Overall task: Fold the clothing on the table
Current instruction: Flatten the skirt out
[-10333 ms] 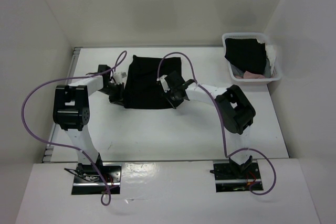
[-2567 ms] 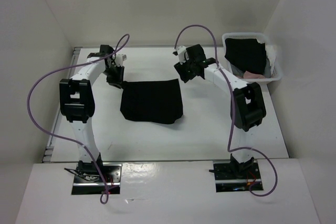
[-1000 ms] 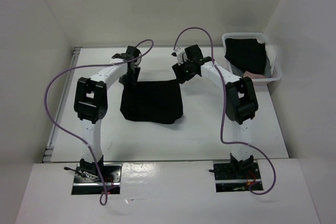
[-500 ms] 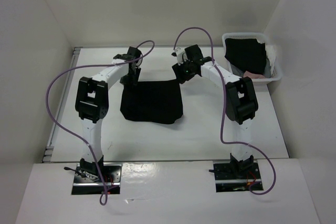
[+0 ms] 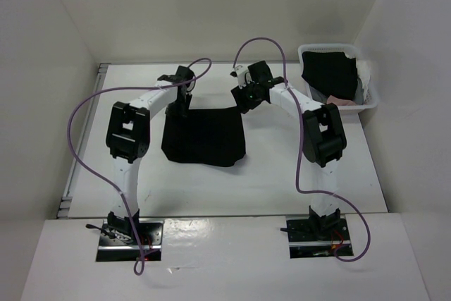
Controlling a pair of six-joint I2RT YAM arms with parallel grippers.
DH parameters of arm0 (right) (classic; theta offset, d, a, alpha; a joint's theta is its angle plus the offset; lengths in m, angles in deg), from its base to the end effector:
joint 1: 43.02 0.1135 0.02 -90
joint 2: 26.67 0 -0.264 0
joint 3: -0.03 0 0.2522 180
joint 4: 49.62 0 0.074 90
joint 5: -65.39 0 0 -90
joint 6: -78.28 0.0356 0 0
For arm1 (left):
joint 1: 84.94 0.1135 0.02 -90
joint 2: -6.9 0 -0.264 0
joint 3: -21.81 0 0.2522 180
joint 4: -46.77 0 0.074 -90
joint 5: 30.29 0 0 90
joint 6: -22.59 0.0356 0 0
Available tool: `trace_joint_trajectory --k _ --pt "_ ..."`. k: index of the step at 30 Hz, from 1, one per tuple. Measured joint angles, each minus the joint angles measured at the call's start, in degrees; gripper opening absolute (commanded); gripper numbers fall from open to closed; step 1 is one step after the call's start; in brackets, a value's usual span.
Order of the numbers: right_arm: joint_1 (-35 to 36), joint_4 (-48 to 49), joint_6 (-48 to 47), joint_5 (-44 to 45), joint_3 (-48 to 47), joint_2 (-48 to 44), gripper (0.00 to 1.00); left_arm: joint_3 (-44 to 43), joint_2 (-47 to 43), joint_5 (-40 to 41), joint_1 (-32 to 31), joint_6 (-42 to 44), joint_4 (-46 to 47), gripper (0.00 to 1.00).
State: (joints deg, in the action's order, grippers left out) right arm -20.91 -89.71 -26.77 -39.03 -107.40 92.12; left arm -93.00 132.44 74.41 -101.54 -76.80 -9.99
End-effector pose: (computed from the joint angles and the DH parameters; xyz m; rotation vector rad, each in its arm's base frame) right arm 0.4247 0.1821 0.2104 -0.8877 2.2989 0.3639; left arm 0.4461 -0.1235 0.1812 0.1004 2.6938 0.2181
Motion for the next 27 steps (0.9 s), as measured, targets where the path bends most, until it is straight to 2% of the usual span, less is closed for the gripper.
trace_joint_trajectory --k 3,4,7,8,9,18,27 --pt "-0.02 -0.07 0.00 0.00 0.39 0.00 0.57 0.00 0.31 0.00 0.00 0.07 -0.13 0.30" --pt "-0.02 -0.02 0.00 0.00 0.39 0.00 0.57 0.00 0.39 0.00 0.00 0.09 -0.17 0.22" --pt "-0.02 0.09 0.00 -0.09 0.44 0.00 0.57 0.00 0.76 0.00 0.00 -0.11 -0.20 0.10" --pt "-0.02 0.09 0.00 -0.09 0.48 0.00 0.57 0.00 0.94 0.00 0.00 -0.07 -0.22 0.02" --pt "-0.02 0.09 0.00 -0.11 0.50 0.00 0.57 0.00 1.07 0.00 0.00 -0.09 -0.22 0.00" --pt "-0.02 0.20 0.55 -1.27 0.74 -0.02 0.57 0.00 0.63 -0.02 0.17 -0.02 -0.61 0.00" --pt "-0.02 0.76 2.40 -3.41 -0.33 5.88 0.57 0.00 -8.37 -1.55 1.09 0.11 -2.84 0.00"
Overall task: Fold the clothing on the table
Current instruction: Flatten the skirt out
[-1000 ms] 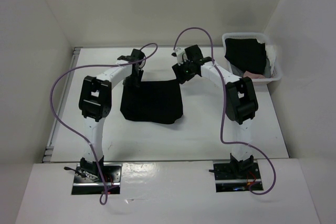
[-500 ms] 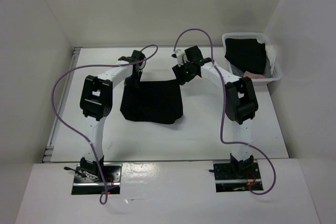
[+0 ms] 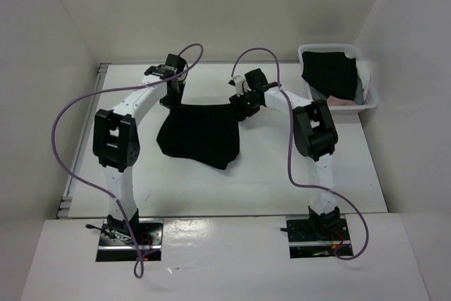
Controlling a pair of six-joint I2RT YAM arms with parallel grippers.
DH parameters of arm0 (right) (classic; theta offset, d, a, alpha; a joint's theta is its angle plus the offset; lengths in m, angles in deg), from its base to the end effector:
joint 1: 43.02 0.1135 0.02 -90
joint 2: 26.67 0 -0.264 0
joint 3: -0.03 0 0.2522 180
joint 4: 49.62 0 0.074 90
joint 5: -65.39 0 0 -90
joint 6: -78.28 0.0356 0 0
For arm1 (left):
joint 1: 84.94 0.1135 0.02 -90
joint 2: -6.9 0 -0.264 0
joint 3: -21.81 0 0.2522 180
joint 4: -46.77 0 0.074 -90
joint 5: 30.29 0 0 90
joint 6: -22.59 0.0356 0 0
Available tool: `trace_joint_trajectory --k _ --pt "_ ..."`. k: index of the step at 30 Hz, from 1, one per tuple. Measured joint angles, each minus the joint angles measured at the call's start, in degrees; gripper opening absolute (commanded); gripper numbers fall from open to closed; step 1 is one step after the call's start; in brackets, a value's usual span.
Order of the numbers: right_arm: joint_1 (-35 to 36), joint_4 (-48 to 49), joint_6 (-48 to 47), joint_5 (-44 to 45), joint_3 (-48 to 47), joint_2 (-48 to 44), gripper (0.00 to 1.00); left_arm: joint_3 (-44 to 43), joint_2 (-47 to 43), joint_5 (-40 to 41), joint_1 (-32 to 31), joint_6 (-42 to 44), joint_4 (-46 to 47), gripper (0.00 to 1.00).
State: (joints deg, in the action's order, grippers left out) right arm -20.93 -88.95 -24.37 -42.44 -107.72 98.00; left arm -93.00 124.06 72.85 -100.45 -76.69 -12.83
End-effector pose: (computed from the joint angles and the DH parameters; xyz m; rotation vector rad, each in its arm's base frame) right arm 0.4327 0.1874 0.1675 -0.8747 2.3909 0.4610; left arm 0.4296 -0.1108 0.2421 0.0669 2.6123 0.1538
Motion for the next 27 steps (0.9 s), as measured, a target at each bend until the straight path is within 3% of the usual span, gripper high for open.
trace_joint_trajectory --k 12,20,23,27 --pt "0.00 0.57 0.61 -0.94 0.66 0.44 0.57 -13.07 -5.01 -4.68 0.74 0.63 -8.28 0.00" --pt "-0.76 0.90 1.27 -3.10 1.88 -1.09 0.57 -34.45 -6.10 -5.31 1.29 3.50 -15.69 0.00" --pt "-1.46 0.98 1.95 -4.66 1.90 -1.99 0.57 -31.76 -8.09 -5.42 3.08 4.50 -15.54 0.00" --pt "-1.77 1.22 2.67 -6.29 1.92 -3.23 0.57 -19.30 -8.98 -5.53 5.51 5.22 -12.83 0.00"
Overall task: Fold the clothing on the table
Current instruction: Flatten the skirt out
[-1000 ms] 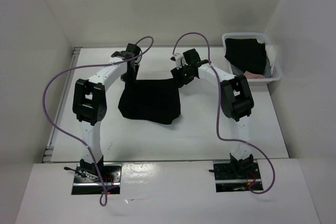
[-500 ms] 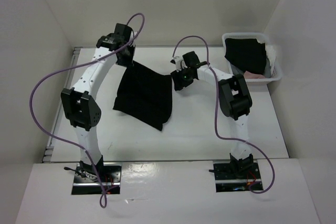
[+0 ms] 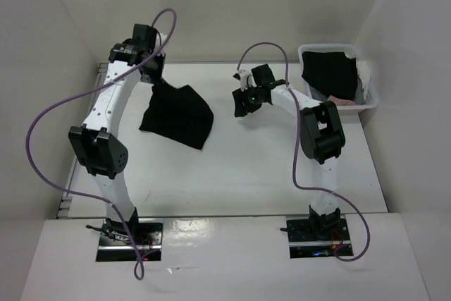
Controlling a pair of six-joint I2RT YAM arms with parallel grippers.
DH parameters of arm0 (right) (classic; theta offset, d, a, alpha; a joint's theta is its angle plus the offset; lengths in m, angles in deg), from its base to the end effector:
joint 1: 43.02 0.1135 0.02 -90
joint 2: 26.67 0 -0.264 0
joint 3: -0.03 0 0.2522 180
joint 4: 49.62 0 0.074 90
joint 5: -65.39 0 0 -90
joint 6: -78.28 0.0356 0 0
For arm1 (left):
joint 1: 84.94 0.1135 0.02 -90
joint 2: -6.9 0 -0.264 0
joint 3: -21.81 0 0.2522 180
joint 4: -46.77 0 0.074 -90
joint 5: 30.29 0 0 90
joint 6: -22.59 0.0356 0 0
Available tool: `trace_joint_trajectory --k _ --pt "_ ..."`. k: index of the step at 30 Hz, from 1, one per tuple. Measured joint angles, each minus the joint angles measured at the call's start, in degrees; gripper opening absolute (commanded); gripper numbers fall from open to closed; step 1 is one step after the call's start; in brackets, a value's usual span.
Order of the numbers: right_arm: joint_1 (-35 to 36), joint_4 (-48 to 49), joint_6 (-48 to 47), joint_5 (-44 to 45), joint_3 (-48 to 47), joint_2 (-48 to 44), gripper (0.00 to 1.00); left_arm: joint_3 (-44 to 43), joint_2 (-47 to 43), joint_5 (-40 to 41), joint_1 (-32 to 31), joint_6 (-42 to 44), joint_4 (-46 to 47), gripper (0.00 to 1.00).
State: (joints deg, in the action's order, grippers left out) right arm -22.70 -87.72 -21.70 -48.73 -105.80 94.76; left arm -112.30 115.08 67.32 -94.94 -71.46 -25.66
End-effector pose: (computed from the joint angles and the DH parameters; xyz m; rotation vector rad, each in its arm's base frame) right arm 0.4297 0.1746 0.1851 -0.8173 2.3529 0.6021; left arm 0.3991 -0.0656 0.3953 0.0603 2.3728 0.0408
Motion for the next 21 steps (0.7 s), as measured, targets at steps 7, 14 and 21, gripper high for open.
trace_joint_trajectory --k 7,14,21 --pt "-0.13 1.57 0.33 -0.15 1.88 -3.37 0.57 3.32 2.54 -2.34 -1.97 2.43 -0.39 0.00" --pt "-2.27 3.04 1.18 -0.09 3.74 -9.49 0.57 -0.55 -1.09 -11.30 -4.90 5.44 0.87 0.00" --pt "-8.20 6.27 2.75 -0.15 7.45 -16.17 0.57 -1.36 -7.54 -27.47 -8.00 10.64 0.59 0.00"
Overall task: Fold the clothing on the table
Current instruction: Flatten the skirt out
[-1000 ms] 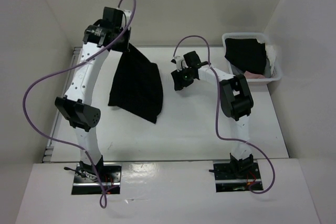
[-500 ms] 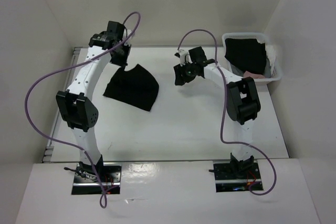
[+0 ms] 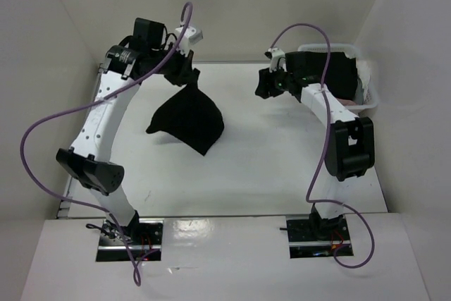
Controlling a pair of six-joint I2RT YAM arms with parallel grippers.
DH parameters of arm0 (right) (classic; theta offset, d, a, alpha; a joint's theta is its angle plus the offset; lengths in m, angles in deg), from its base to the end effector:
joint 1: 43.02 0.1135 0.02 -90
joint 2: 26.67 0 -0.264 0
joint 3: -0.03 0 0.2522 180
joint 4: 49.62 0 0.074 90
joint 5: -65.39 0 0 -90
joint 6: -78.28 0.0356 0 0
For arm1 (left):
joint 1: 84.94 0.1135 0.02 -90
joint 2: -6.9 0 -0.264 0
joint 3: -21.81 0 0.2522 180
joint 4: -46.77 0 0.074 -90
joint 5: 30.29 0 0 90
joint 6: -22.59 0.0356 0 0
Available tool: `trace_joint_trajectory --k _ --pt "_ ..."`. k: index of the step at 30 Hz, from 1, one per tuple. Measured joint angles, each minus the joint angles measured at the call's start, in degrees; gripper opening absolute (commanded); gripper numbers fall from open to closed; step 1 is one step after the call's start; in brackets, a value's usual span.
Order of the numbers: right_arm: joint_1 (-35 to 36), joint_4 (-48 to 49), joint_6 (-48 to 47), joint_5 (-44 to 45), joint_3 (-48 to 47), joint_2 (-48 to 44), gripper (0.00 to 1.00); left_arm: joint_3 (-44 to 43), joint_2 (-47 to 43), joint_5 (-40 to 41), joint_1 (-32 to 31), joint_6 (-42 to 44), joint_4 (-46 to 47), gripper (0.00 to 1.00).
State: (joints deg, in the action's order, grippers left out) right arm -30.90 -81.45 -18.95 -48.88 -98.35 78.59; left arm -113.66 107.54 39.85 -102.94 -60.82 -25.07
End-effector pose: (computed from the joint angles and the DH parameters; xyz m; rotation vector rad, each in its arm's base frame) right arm 0.4104 0.1031 0.2714 -0.5975 2.1446 0.5211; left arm 0.3402 -0.1232 0.4523 0.6584 2.1160 -0.4940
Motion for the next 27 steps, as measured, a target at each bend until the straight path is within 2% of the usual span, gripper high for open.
trace_joint_trajectory --k 5,9,13,16,19,23,27 --pt "-2.62 2.08 1.25 -0.72 1.03 -2.19 0.58 -2.12 -5.64 -12.76 -1.07 5.38 -2.97 0.00" --pt "-2.91 2.69 1.97 -1.79 1.20 -2.19 0.58 -2.29 -11.56 -19.41 -1.07 8.68 -4.48 0.00" --pt "-2.91 2.69 2.36 -3.32 1.22 -2.10 0.58 3.67 -19.17 -22.88 0.74 10.19 -2.16 0.00" --pt "-2.91 2.64 2.51 -4.09 1.18 -1.84 0.58 13.68 -24.48 -21.68 2.38 10.45 0.92 0.00" --pt "-2.75 2.49 2.45 -4.48 1.16 -1.75 0.58 23.80 -26.08 -19.45 3.43 11.26 3.08 0.00" --pt "-2.12 2.21 2.05 -4.74 1.03 -1.75 0.58 33.20 -20.00 -14.40 5.62 11.43 6.16 0.00" --pt "-0.79 1.81 1.36 -4.87 0.92 -1.68 0.58 37.38 -9.16 -7.87 9.27 11.30 8.52 0.00"
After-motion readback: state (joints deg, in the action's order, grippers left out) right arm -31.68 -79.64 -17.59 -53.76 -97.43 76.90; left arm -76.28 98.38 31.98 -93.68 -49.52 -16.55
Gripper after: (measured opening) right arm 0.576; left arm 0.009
